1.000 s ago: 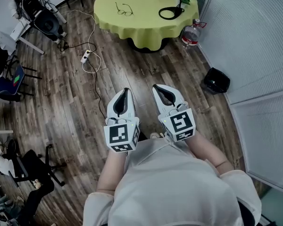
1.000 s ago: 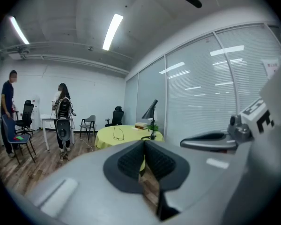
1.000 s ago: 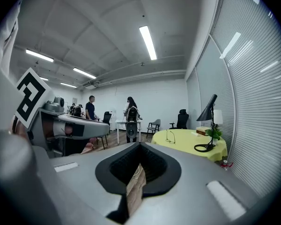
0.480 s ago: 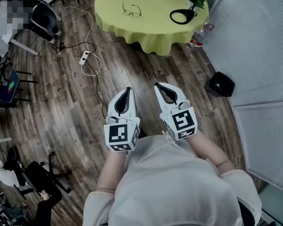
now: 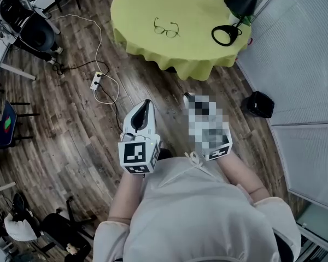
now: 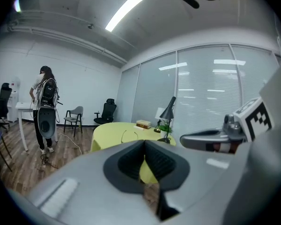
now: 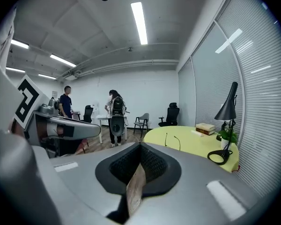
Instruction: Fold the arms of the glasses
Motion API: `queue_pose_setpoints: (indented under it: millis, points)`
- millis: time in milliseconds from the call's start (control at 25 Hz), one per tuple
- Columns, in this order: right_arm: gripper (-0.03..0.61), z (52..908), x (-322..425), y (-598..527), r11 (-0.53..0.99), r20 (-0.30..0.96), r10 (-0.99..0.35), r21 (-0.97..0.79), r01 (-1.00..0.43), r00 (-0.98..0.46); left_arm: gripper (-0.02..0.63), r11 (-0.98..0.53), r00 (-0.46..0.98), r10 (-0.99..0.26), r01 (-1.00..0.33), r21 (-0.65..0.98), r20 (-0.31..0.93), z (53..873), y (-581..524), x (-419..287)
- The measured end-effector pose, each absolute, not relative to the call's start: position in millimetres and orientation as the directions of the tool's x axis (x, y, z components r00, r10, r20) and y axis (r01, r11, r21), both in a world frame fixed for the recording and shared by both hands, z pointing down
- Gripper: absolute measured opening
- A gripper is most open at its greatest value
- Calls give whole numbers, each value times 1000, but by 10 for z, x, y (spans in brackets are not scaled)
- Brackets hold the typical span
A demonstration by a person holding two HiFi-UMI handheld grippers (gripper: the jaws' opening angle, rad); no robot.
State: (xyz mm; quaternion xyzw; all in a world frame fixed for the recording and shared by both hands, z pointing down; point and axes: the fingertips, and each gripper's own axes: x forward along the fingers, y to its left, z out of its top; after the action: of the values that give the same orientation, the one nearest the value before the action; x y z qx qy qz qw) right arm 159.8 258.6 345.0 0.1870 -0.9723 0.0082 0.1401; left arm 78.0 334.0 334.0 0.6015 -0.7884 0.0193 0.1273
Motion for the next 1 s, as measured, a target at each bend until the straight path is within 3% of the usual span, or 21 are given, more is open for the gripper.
queue_pose_setpoints:
  millis: [240,520,1000]
  points:
    - [-2,3459,943,2438,910,292,-405,35,-413,-866,5,226,-193,-958,-963,145,212,3296,3255,32]
    - [0,3582,576,2053,895,312,-431,24,-446,-847,5,199,-160,-959,-968,155,235,3441,2917,-365]
    - [0,3646,-51,303,869,313,-466,-12,-494,-827,5,154,-124,-961,-982,105,249,3408,1169,-1087]
